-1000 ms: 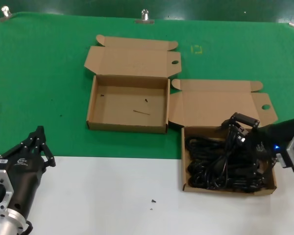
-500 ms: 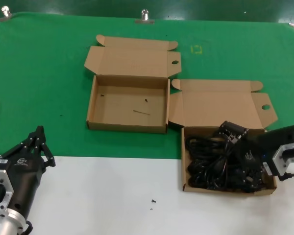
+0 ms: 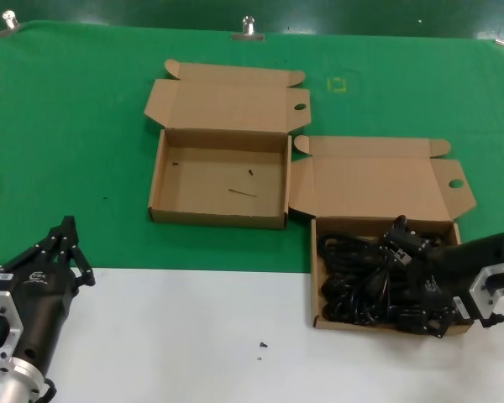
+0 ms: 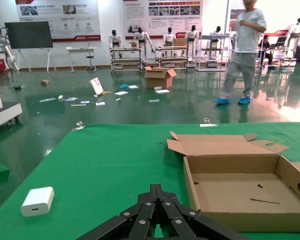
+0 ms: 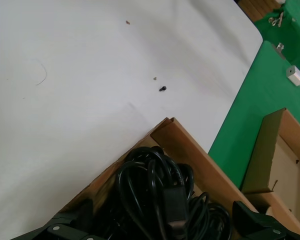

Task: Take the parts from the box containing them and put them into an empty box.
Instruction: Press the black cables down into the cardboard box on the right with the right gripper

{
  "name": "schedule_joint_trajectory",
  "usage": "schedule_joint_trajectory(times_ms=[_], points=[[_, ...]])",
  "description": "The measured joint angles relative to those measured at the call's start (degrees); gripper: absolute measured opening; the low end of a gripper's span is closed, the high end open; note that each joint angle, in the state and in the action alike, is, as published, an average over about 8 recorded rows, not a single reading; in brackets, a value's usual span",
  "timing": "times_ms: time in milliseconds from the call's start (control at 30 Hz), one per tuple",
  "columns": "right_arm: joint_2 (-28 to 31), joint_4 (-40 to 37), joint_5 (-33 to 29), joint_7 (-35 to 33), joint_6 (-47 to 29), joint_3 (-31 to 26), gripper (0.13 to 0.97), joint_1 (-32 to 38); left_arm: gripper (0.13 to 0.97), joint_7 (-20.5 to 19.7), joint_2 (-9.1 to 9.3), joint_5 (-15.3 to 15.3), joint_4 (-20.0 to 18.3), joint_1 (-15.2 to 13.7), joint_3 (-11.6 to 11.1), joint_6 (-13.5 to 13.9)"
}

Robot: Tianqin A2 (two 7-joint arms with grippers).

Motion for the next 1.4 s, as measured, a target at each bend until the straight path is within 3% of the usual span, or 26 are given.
schedule_joint_trajectory(times_ms=[533,833,1133,1400], points=[[0.1,0.0,-0.5,0.6,0.9,0.4,0.932,0.0,0.139,0.0,0.00,0.0,0.0,0.0,0.0,0.0],[0.0,0.0,-0.5,1.0,0.7,0.7,0.832,0.3,0.139,0.0,0.00,0.0,0.0,0.0,0.0,0.0],[0.4,0.0,-1.0,2.2,-0.3,0.5,0.666,0.7,0.139,0.0,0.00,0.0,0.0,0.0,0.0,0.0],[0.7,0.0,-1.3,3.0,-0.8,0.3,0.449,1.1,0.139,0.0,0.00,0.0,0.0,0.0,0.0,0.0]])
